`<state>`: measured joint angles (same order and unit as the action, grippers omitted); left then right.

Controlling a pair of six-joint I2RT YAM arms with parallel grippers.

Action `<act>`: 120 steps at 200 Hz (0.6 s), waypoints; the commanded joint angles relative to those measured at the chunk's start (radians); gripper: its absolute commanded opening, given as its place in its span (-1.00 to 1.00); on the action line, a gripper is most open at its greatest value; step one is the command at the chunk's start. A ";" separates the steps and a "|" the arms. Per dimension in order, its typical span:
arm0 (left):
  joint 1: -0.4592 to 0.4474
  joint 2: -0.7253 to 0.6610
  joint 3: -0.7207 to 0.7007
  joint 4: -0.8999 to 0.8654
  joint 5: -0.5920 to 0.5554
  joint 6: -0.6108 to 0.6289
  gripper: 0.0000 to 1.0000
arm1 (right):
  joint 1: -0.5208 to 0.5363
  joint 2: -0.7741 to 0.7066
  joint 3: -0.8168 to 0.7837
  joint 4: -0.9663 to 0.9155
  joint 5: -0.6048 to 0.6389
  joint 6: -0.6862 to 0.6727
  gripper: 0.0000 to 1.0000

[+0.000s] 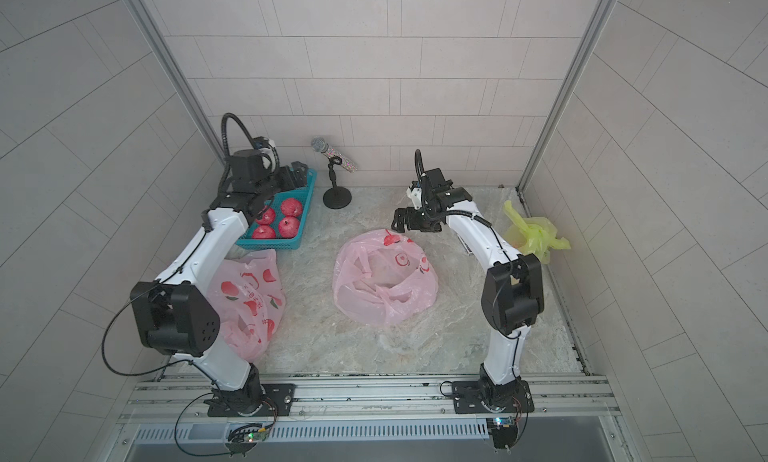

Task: Untie the knot of a plastic bag & take out the apple
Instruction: Place the apple in the basket, then move the plastic bag to the center of the board.

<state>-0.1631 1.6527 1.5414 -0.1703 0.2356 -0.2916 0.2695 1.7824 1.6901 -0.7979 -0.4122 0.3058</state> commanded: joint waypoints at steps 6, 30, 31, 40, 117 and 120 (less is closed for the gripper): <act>-0.187 -0.013 -0.070 -0.005 0.103 -0.010 1.00 | -0.063 -0.142 -0.065 -0.022 0.195 0.073 0.99; -0.318 -0.007 -0.116 0.090 0.171 -0.080 1.00 | -0.119 -0.287 -0.147 0.008 0.307 0.111 0.99; -0.323 -0.006 -0.118 0.096 0.174 -0.083 1.00 | -0.123 -0.295 -0.149 0.009 0.310 0.112 0.99; -0.363 0.005 -0.129 0.139 0.206 -0.106 1.00 | -0.146 -0.344 -0.175 0.018 0.335 0.122 0.99; -0.571 0.380 -0.028 0.536 0.563 -0.425 1.00 | -0.205 -0.550 -0.269 0.016 0.351 0.117 0.99; -0.575 0.395 -0.019 0.543 0.567 -0.426 1.00 | -0.206 -0.553 -0.271 0.014 0.349 0.117 0.99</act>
<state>-0.7216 1.9324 1.4895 0.1631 0.6579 -0.5411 0.0711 1.2556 1.4467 -0.7719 -0.0795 0.4149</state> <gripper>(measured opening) 0.999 0.996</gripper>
